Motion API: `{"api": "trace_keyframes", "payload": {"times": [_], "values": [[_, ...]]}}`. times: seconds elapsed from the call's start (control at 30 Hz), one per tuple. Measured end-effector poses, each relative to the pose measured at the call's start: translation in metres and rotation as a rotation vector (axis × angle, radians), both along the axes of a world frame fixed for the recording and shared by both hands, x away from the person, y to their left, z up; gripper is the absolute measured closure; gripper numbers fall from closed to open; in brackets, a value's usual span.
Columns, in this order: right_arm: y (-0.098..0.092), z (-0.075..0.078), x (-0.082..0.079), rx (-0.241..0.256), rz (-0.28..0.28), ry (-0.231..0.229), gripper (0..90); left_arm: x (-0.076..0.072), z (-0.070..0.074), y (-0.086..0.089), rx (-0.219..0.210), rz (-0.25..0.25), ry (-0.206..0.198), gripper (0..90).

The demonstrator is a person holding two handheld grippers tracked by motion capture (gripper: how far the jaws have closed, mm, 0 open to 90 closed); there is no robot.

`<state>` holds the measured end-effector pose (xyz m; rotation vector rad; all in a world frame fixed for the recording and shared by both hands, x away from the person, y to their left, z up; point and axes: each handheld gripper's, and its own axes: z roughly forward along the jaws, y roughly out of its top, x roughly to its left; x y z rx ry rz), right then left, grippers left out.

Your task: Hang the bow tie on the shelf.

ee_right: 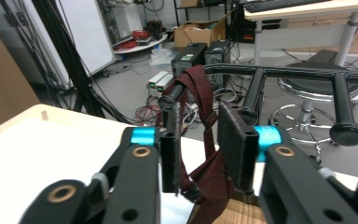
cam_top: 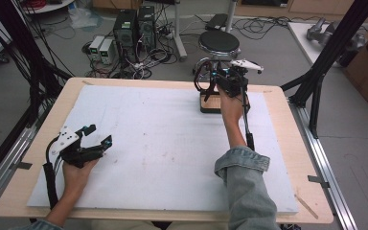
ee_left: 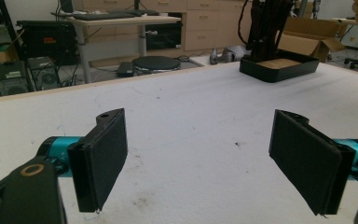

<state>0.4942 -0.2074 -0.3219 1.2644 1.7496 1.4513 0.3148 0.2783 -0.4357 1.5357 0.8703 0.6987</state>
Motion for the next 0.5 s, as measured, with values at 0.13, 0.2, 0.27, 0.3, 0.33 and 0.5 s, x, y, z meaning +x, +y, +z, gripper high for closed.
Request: {"api": "trace_keyframes", "payload": {"times": [0.13, 0.2, 0.27, 0.3, 0.33, 0.5], "values": [[-0.003, 0.004, -0.005, 0.006, 0.012, -0.016, 63.3, 0.0, 0.0, 0.0, 0.001, 0.0, 0.0, 19.7], [-0.004, 0.006, -0.007, 0.011, 0.02, -0.016, 62.0, 0.0, 0.0, 0.0, 0.0, 0.001, 0.001, 19.7], [-0.005, 0.01, -0.011, 0.016, 0.033, -0.027, 59.8, 0.0, 0.0, 0.0, 0.002, 0.002, 0.001, 19.7], [-0.005, 0.01, -0.011, 0.016, 0.033, -0.027, 59.8, 0.0, 0.0, 0.0, 0.001, 0.002, 0.0, 19.7], [-0.006, 0.014, -0.014, 0.022, 0.042, -0.034, 58.4, 0.0, 0.0, 0.0, 0.003, 0.003, 0.0, 19.7], [-0.009, 0.02, -0.021, 0.039, 0.055, -0.044, 54.4, 0.0, 0.0, 0.0, 0.003, 0.004, -0.001, 19.7]]}}
